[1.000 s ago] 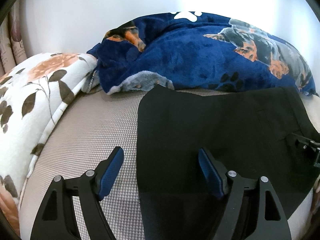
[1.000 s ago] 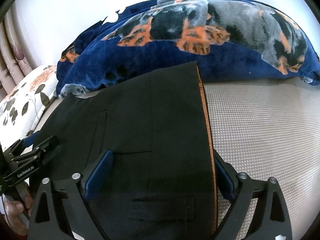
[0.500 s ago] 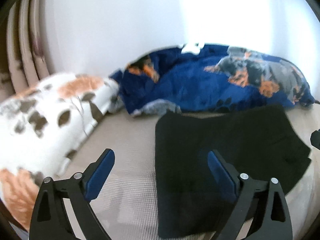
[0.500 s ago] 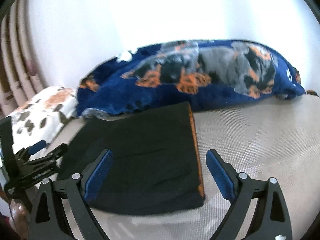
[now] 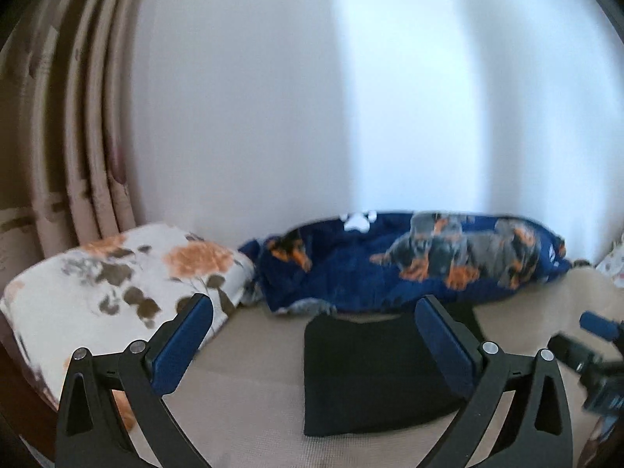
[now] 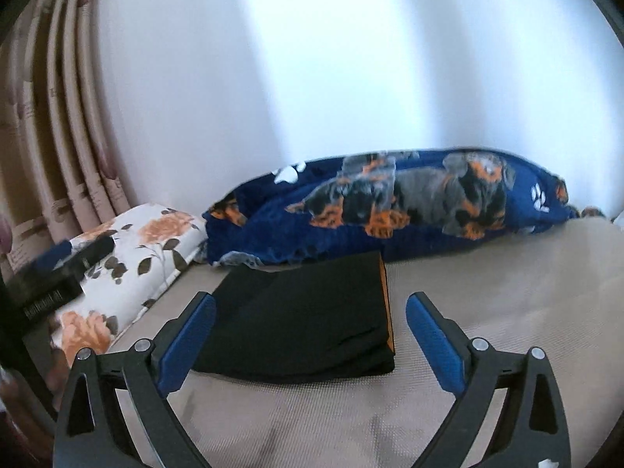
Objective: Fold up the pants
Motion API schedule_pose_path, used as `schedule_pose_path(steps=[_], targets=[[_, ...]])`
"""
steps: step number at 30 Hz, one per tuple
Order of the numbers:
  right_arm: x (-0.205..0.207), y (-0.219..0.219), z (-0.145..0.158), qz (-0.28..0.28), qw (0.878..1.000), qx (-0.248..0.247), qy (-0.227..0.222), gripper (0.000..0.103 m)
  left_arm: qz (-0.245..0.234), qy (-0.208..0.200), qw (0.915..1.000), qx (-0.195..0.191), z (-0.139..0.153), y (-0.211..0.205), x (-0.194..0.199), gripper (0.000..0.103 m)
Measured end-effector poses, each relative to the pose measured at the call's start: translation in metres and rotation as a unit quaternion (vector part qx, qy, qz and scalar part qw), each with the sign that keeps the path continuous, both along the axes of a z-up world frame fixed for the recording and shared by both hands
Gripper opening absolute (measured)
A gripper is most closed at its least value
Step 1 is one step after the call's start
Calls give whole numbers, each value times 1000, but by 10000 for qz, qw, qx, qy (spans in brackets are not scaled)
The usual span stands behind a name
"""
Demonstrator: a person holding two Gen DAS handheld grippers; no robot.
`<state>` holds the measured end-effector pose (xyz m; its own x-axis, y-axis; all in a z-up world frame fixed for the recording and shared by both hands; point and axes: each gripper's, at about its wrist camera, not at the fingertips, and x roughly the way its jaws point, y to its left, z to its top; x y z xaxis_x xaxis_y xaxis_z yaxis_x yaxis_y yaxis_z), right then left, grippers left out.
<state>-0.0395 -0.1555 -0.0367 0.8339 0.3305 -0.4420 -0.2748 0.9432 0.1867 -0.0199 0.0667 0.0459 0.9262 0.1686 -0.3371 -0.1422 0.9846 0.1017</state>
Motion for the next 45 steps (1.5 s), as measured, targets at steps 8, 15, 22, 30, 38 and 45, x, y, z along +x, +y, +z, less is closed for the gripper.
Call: schedule_pose_path(steps=[8,15,22,30,38,45], targets=[[-31,-9,17,28,9998,28,-195,99,251,-197,9990,301,36,-23,-48,103],[-45,-10,22,104,9998,-5,-188,99,-181,-50,9997,-182,47,-30,-65,103],[-56,-9,23,113,9997,-67,-182,99,-246,171,9987,-409,40,-29,-69,103],[-62,-3,20,139,9998,-99,-129,99,-234,400,9978,-479,24,-29,-69,103],[-63,2,15,177,9997,-167,-44,100,-220,616,9964,-540,12,-27,-61,103],[-62,0,11,161,9997,-157,28,100,-217,785,9952,-543,1,-29,-56,103]])
